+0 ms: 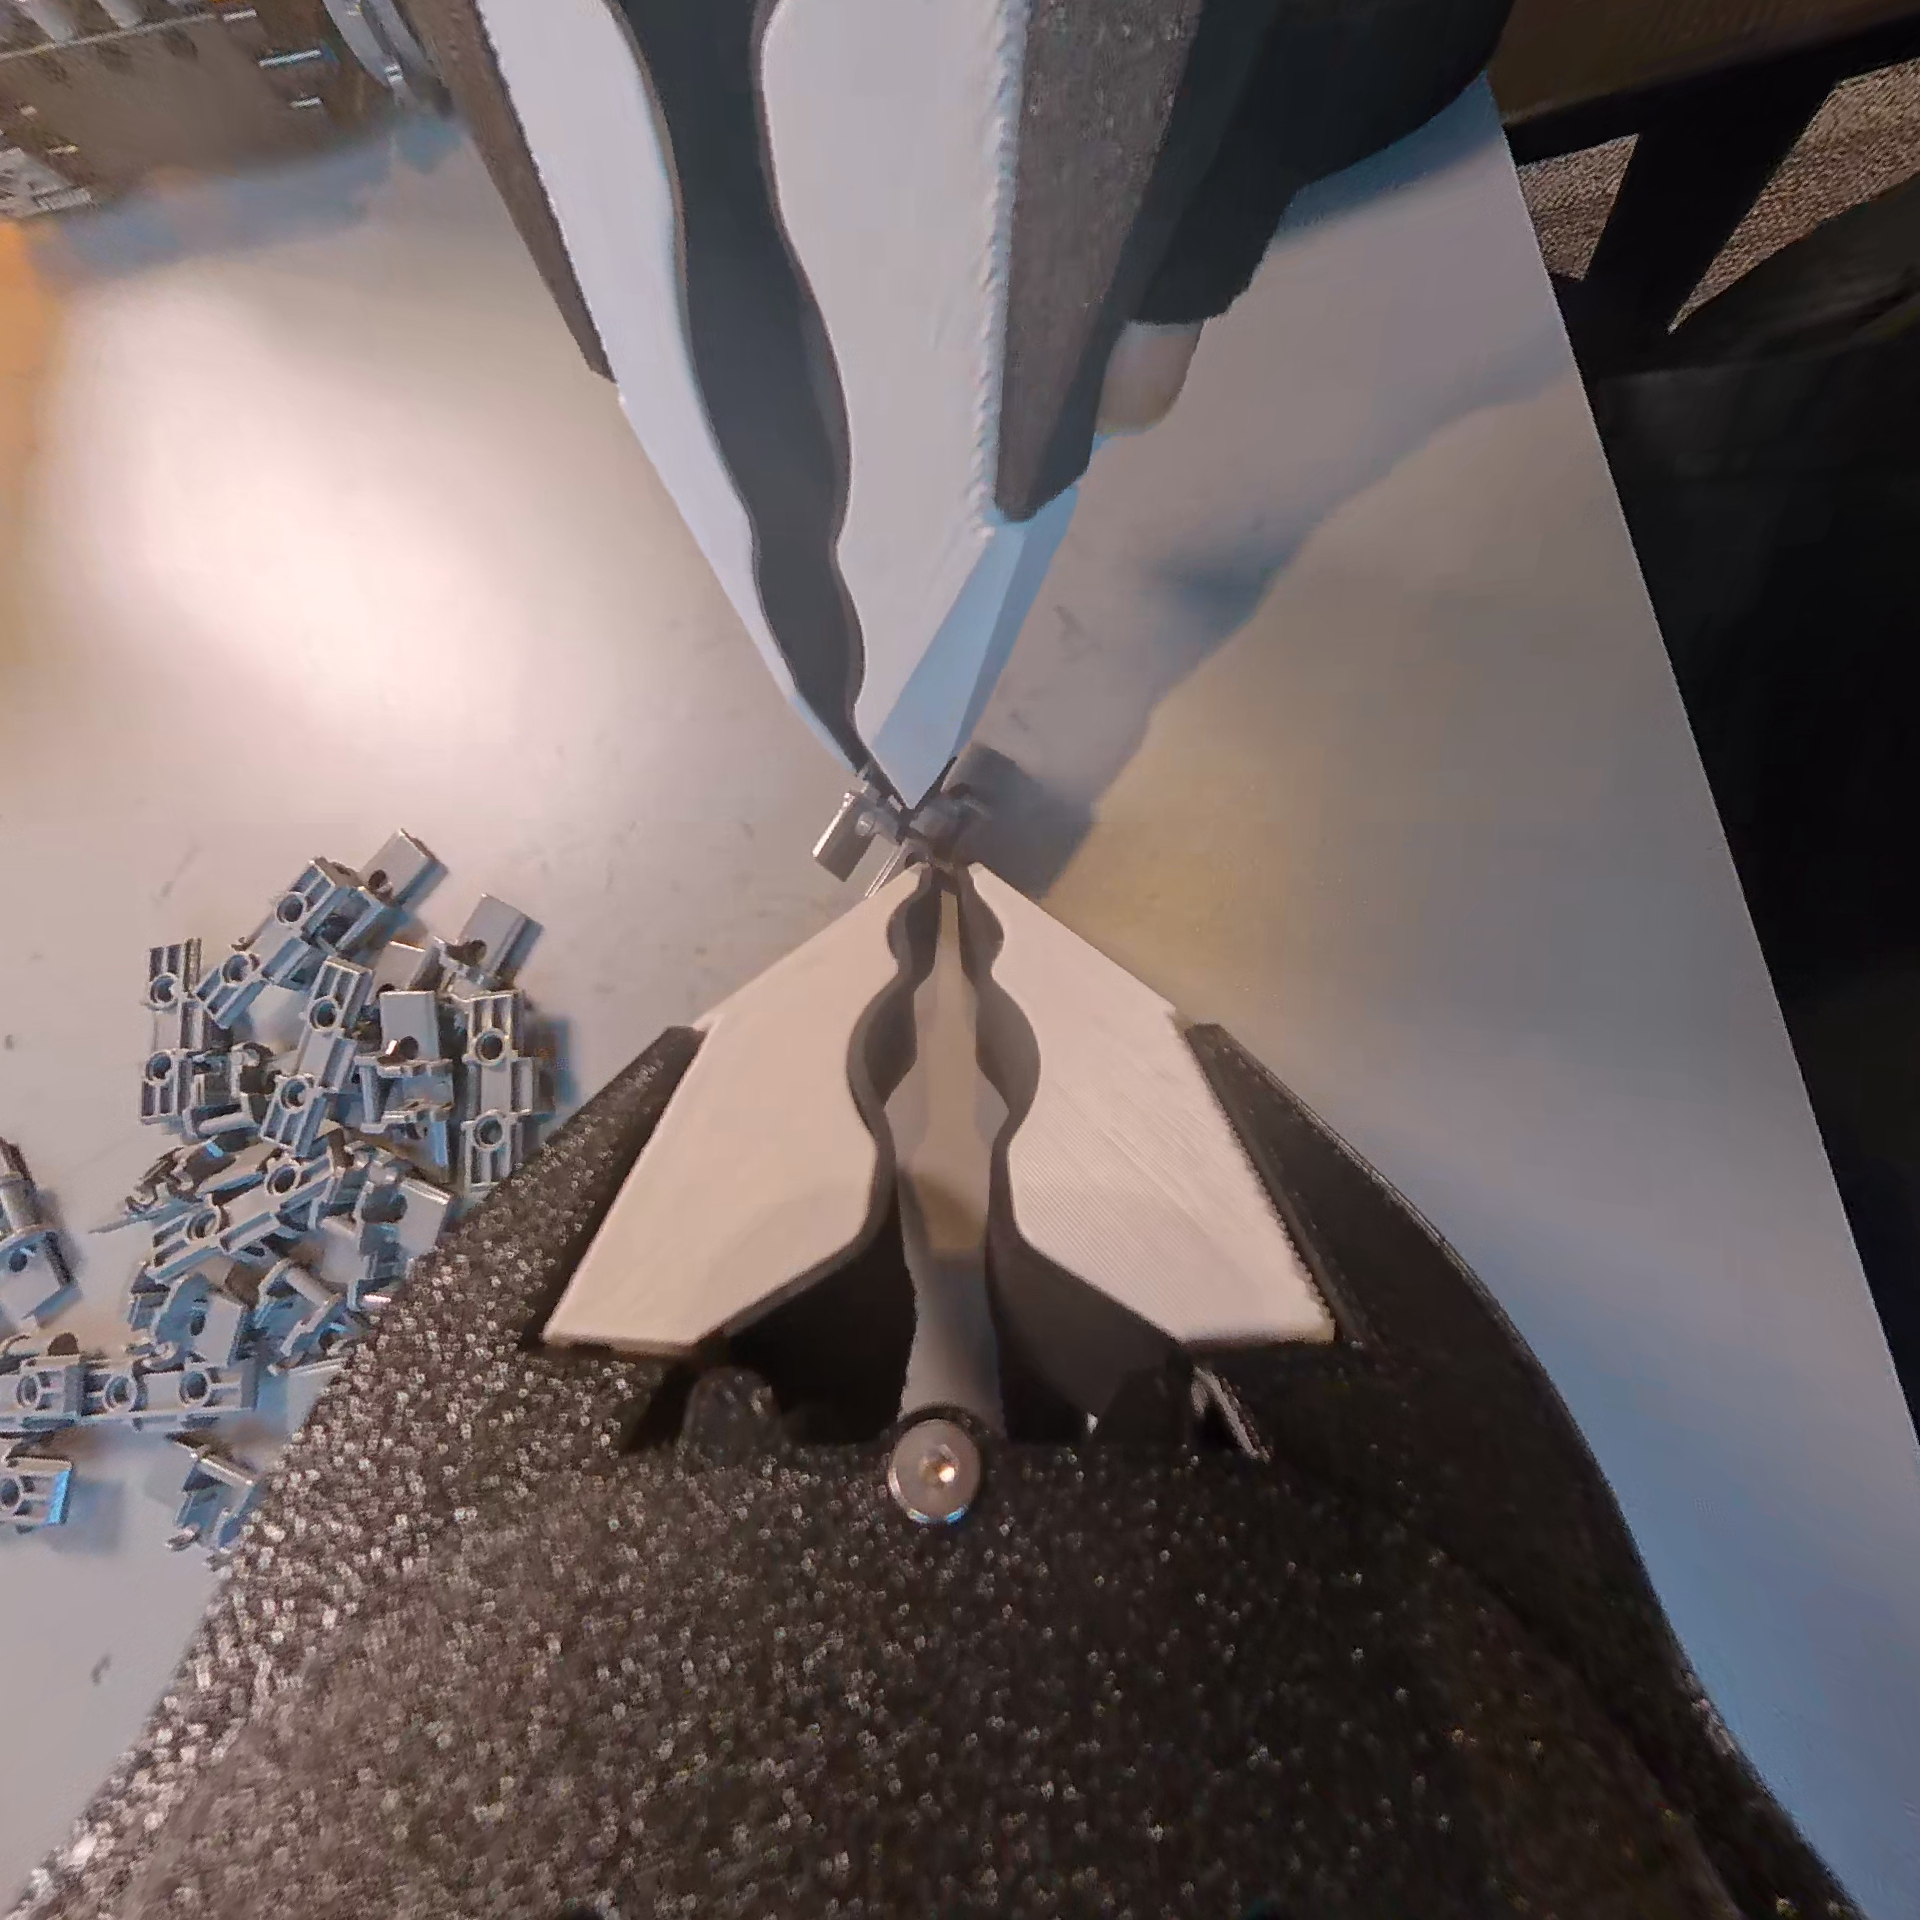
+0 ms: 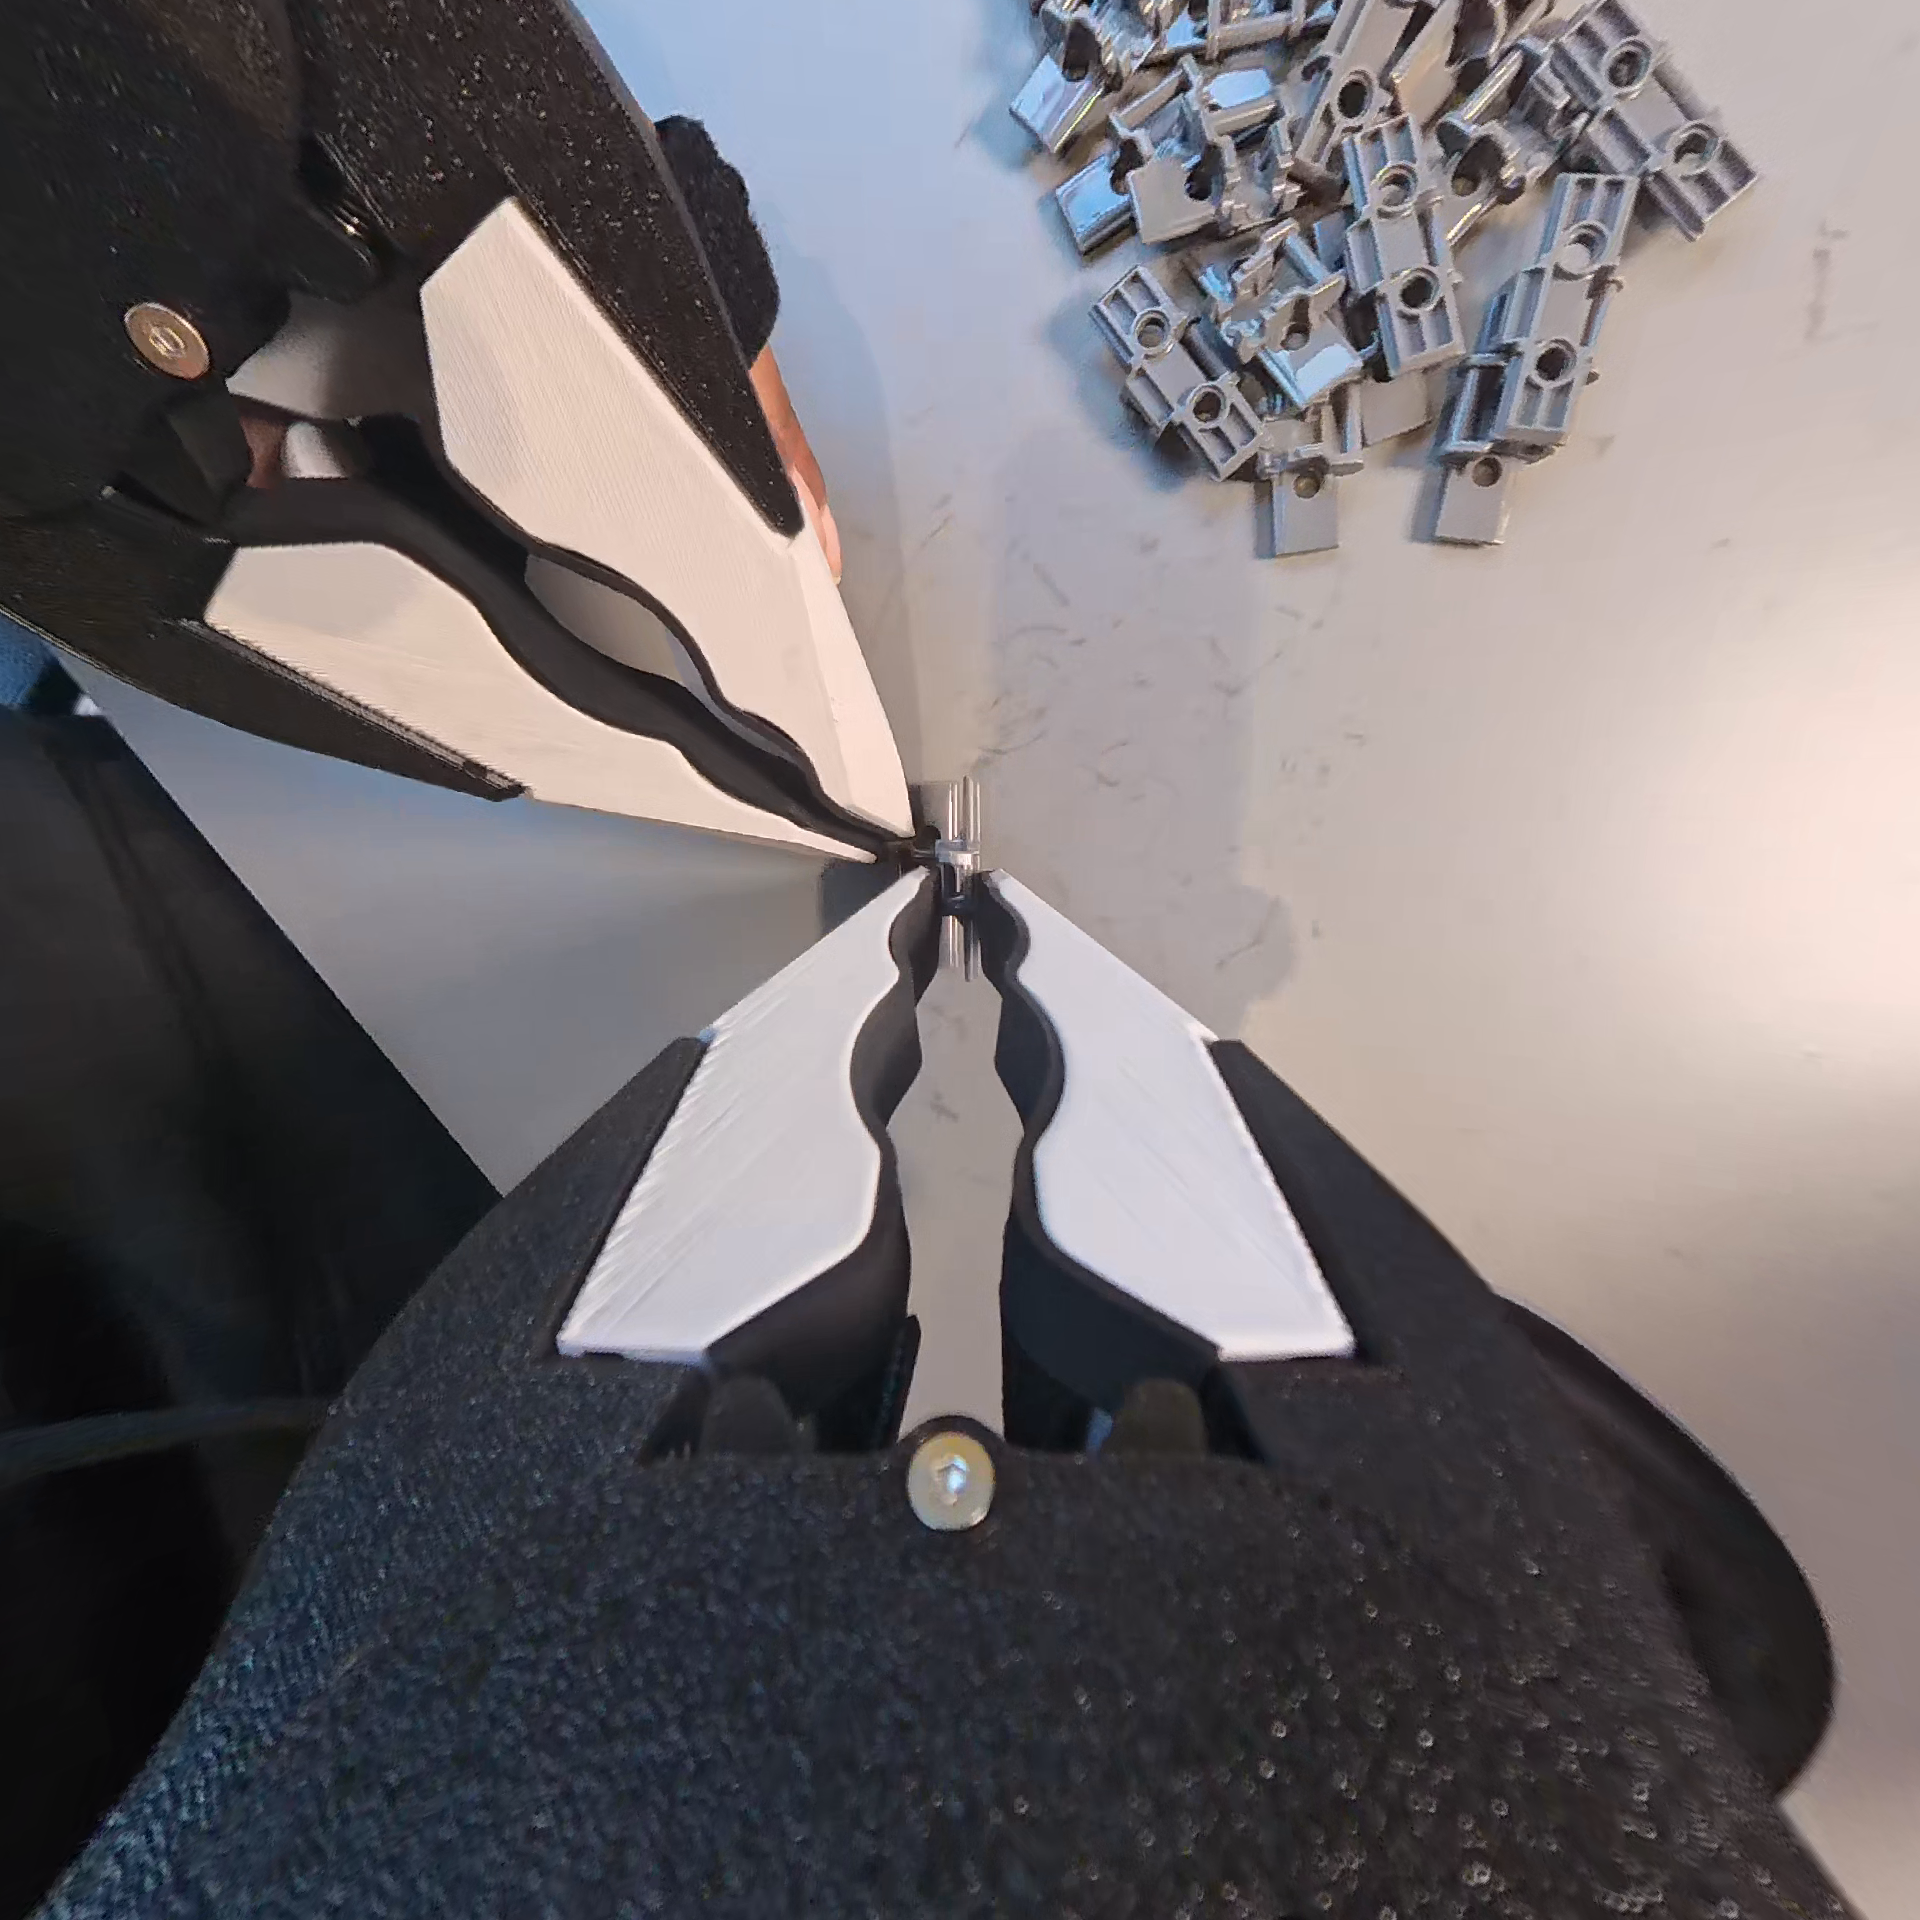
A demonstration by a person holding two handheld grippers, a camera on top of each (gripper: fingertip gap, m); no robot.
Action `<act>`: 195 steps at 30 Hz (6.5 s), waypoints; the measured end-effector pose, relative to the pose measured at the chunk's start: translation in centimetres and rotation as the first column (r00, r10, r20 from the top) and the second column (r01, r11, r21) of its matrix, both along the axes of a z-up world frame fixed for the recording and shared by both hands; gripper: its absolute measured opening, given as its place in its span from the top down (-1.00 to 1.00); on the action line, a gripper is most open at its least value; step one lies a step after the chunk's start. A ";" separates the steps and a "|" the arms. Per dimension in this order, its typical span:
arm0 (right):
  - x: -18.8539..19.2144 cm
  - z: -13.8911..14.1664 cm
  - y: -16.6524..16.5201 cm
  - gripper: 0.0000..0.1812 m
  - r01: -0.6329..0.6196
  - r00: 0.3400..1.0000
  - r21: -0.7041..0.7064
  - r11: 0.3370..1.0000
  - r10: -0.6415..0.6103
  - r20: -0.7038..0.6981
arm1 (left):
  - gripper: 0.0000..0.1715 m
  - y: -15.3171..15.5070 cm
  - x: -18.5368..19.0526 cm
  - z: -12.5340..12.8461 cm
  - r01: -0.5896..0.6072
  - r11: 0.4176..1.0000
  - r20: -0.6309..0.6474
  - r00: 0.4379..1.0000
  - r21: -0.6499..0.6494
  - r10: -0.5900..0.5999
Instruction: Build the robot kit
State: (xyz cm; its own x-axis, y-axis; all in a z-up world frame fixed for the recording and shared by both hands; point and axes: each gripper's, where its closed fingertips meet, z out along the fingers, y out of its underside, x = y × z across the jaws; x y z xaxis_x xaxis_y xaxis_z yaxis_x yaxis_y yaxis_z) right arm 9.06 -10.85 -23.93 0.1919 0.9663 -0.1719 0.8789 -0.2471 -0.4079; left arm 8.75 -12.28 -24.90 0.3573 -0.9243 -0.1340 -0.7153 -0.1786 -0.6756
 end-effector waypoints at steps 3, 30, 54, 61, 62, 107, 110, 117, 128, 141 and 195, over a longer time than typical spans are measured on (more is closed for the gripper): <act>0.0 -0.1 0.0 0.93 -0.041 0.997 0.027 0.999 0.040 0.064 | 0.98 0.0 0.0 0.0 0.001 1.000 -0.003 1.000 0.007 -0.001; 0.3 -0.3 -0.1 0.94 0.007 0.987 0.095 0.995 -0.021 0.157 | 0.99 -0.2 0.1 -0.1 0.013 0.999 -0.012 1.000 0.030 -0.013; 0.3 -0.7 0.0 0.93 -0.062 0.981 0.184 0.981 0.026 0.195 | 0.99 -0.2 0.2 -0.1 0.023 0.999 -0.010 1.000 0.044 -0.023; 0.3 -0.6 0.3 0.89 -0.017 0.999 0.080 0.997 0.013 0.043 | 0.98 -0.4 0.1 -0.1 0.038 0.998 -0.015 0.999 0.040 -0.037; 0.3 -0.6 0.4 0.87 -0.018 1.000 0.058 0.998 0.017 0.015 | 0.98 -0.4 0.1 -0.1 0.040 0.998 -0.020 0.999 0.044 -0.040; -0.8 -0.9 -0.2 0.69 -0.237 0.941 0.179 0.955 0.272 -0.204 | 0.82 4.8 -6.5 2.4 -0.189 0.982 0.133 0.974 0.016 0.185; -1.6 -0.7 -0.3 0.67 -0.256 0.931 0.179 0.950 0.292 -0.221 | 0.79 5.9 -8.6 2.3 -0.230 0.973 0.134 0.965 0.011 0.227; -0.2 1.0 0.9 0.51 -0.181 0.917 0.167 0.969 0.228 -0.329 | 0.81 5.6 -9.0 1.7 -0.159 0.987 0.120 0.981 0.017 0.156; 1.4 2.3 1.1 0.46 -0.140 0.886 0.130 0.982 0.183 -0.426 | 0.86 6.4 -7.8 0.0 -0.131 0.985 -0.022 0.991 0.115 0.134; -1.8 4.7 2.6 0.56 -0.193 0.820 0.409 0.892 0.376 -0.431 | 0.89 4.4 -5.4 3.9 -0.069 0.980 0.314 0.941 -0.184 0.126; -1.8 0.0 1.2 0.93 -0.035 0.981 -0.197 0.980 -0.004 -0.195 | 0.84 0.6 -2.0 0.4 0.049 0.992 0.073 0.996 -0.115 -0.041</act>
